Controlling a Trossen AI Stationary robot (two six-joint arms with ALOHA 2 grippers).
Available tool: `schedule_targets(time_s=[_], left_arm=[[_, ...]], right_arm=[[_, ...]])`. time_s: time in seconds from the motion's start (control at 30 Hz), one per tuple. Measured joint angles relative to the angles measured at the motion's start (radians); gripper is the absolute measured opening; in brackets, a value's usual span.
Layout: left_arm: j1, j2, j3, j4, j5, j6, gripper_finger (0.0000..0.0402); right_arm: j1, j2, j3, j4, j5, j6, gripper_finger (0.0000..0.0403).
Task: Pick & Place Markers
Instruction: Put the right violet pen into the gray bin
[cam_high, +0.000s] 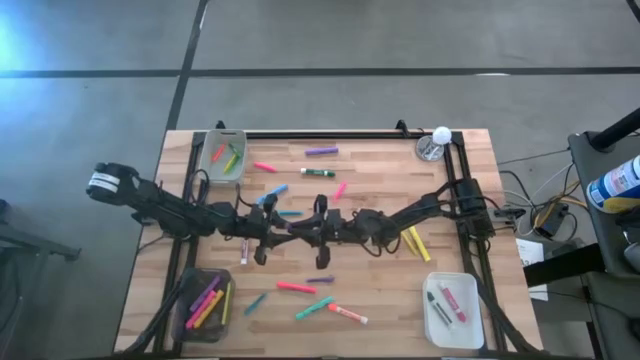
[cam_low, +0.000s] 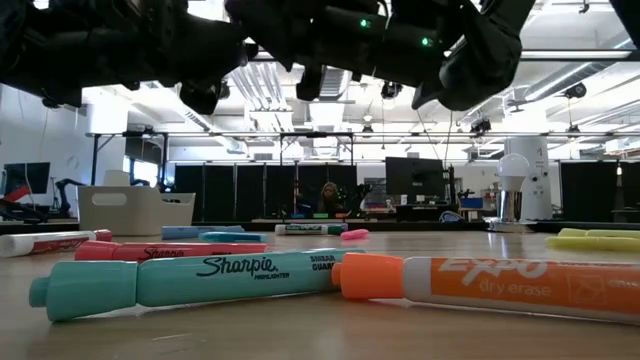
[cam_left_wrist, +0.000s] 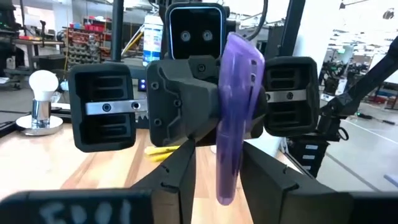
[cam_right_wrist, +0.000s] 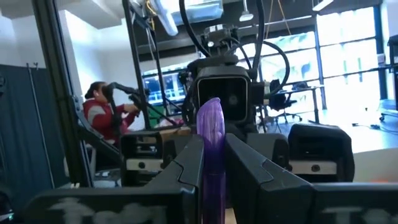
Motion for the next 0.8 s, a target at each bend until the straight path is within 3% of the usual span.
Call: schedule_targets(time_s=[0.13,0.27,0.43,0.5,0.6,0.8], left_arm=[[-0.001,0.000,0.000,-0.006,-0.009,0.012,0.0092],[-0.002,-0.001,0.000,-0.014,-0.035,-0.002,0.0033],[0.012,-0.083,0.006,-0.178,-0.150,-0.031,0.0028],[0.021,-0.163,0.036,-0.366,-0.197,-0.060,0.0028],[0.029,-0.296,0.135,-0.796,-0.306,-0.110,0.0028],[0.074,-0.428,0.441,-1.724,-0.643,-0.355,0.0028]], right_arm=[[-0.001,-0.004,0.005,-0.009,0.001,0.007,0.0047],[0.000,-0.021,-0.021,-0.009,0.006,0.004,0.0072],[-0.003,-0.040,-0.062,-0.013,0.061,0.008,0.0116],[-0.001,-0.059,-0.087,-0.031,0.087,0.008,0.0131],[0.002,-0.106,-0.137,-0.077,0.121,0.002,0.0146],[0.000,-0.225,-0.236,-0.161,0.137,0.000,0.0151]])
